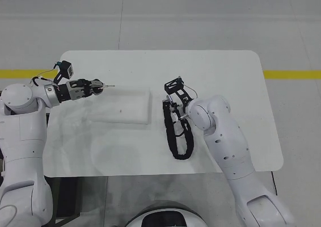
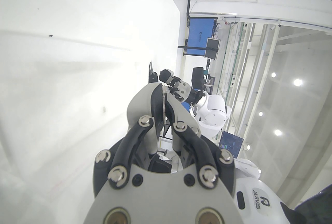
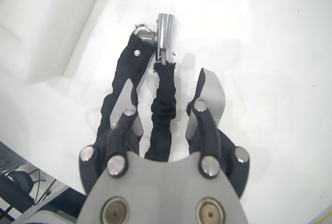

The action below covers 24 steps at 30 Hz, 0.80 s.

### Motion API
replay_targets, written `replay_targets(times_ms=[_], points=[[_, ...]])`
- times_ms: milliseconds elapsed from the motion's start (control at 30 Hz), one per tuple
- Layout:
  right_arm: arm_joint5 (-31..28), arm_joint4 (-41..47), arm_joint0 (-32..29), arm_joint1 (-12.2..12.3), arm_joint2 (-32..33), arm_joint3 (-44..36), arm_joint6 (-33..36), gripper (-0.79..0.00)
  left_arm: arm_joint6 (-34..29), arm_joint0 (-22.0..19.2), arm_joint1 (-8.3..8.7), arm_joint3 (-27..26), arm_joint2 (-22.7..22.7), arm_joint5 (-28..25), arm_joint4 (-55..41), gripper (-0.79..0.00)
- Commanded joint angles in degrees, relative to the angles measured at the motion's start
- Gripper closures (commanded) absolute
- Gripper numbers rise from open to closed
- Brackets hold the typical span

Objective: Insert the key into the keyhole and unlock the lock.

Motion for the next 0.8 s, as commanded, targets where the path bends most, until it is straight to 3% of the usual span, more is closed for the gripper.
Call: replay_targets(times_ms=[0,167,267,300,333,567,767], points=[[0.0,-0.5,0.3,-0.3,0.0,0.9,-0.1,-0.453,0.0,0.0,0.00,0.0,0.0,0.0,0.0,0.000],[-0.3,-0.9,1.1,-1.1,0.0,3.0,0.3,-0.446,0.0,0.0,0.00,0.0,0.0,0.0,0.0,0.000],[-0.3,-1.8,1.5,-1.6,-0.1,4.5,0.9,-0.366,0.0,0.0,0.00,0.0,0.0,0.0,0.0,0.000],[-0.1,-1.3,1.6,-1.8,0.1,5.0,1.0,-0.308,0.0,0.0,0.00,0.0,0.0,0.0,0.0,0.000],[0.2,-1.0,1.7,-2.0,0.4,5.4,1.3,0.000,0.0,0.0,0.00,0.0,0.0,0.0,0.0,0.000],[1.7,0.5,1.1,-2.3,5.1,3.4,1.8,0.000,0.0,0.0,0.00,0.0,0.0,0.0,0.0,0.000],[3.4,10.5,-2.3,-1.7,14.1,-5.9,3.5,0.000,0.0,0.0,0.00,0.0,0.0,0.0,0.0,0.000]])
